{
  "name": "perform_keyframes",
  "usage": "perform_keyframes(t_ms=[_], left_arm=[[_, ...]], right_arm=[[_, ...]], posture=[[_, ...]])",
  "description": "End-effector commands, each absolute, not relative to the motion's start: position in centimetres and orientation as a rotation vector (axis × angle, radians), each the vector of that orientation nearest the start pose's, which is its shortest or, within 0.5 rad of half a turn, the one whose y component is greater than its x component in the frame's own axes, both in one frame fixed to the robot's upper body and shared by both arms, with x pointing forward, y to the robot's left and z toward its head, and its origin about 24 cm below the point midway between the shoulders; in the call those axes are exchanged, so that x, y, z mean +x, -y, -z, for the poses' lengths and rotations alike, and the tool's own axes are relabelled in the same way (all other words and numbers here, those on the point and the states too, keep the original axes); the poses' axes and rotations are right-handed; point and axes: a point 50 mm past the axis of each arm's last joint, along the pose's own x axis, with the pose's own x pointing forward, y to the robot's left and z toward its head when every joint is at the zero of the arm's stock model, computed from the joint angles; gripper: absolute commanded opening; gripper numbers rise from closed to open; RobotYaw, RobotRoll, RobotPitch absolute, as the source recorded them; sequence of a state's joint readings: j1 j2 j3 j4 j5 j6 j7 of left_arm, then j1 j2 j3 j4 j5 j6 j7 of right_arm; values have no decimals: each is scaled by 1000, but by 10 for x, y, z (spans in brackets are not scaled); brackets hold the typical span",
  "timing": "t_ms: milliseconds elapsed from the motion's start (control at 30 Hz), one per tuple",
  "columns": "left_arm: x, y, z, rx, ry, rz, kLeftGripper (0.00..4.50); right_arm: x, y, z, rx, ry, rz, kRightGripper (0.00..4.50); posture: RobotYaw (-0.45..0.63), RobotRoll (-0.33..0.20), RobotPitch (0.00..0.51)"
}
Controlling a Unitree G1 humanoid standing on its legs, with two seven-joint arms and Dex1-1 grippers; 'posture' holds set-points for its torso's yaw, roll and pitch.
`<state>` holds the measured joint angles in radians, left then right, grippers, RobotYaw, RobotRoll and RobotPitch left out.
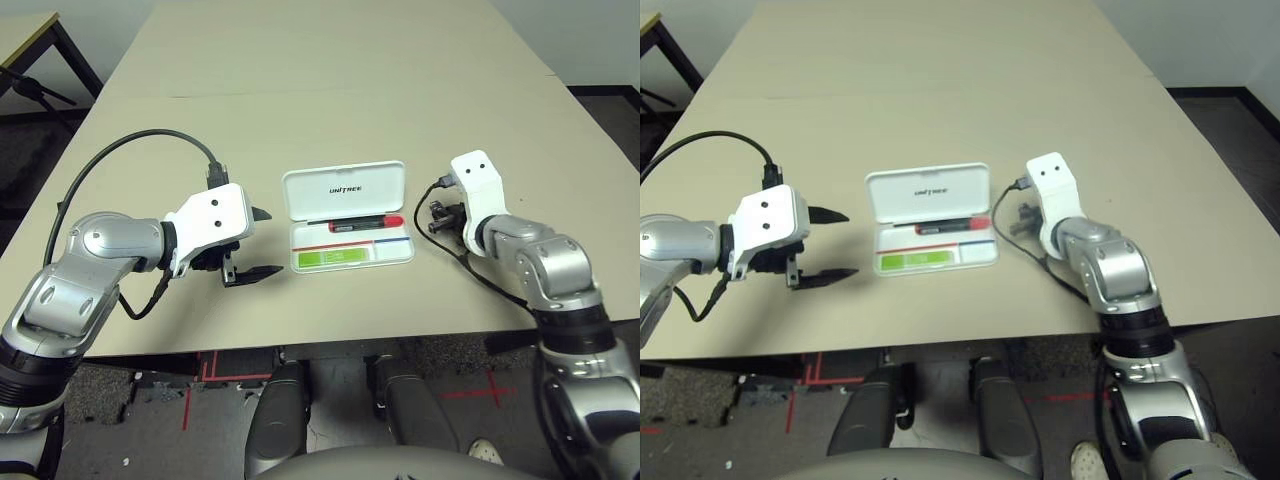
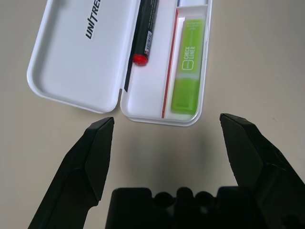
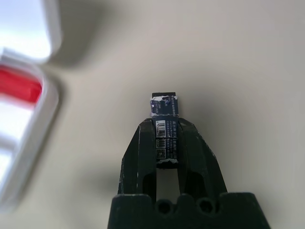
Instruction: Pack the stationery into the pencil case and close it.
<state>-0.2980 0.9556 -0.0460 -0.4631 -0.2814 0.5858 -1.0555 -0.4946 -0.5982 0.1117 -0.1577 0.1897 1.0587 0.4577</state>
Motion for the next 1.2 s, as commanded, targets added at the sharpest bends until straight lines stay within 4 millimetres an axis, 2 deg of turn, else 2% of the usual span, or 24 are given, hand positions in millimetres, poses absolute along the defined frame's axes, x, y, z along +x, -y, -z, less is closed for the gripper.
perform_keyframes(t_ms=[33, 133, 233, 367, 533, 733, 1200], left_arm=[[239, -190, -176, 721, -299, 1116, 4500], [239, -190, -175, 724, -297, 1117, 4500], [239, -190, -175, 725, -298, 1117, 4500], [239, -191, -175, 726, -300, 1114, 4500], [238, -191, -176, 730, -300, 1106, 4500], [234, -191, -176, 732, -303, 1093, 4500], [231, -190, -176, 734, -310, 1079, 4500]], right_arm=[[306, 196, -147, -440, -477, -563, 325], [307, 208, -169, -533, -422, -712, 325], [305, 210, -182, -610, -371, -883, 325], [303, 209, -188, -711, -313, -1117, 325], [310, 203, -191, -784, -269, -1267, 325], [316, 183, -175, -826, -254, -1386, 325], [318, 165, -147, -829, -282, -1480, 325]], posture=[[0, 0, 152], [0, 0, 151], [3, 0, 151], [3, 0, 151], [29, 0, 149], [52, 0, 149], [67, 0, 152]])
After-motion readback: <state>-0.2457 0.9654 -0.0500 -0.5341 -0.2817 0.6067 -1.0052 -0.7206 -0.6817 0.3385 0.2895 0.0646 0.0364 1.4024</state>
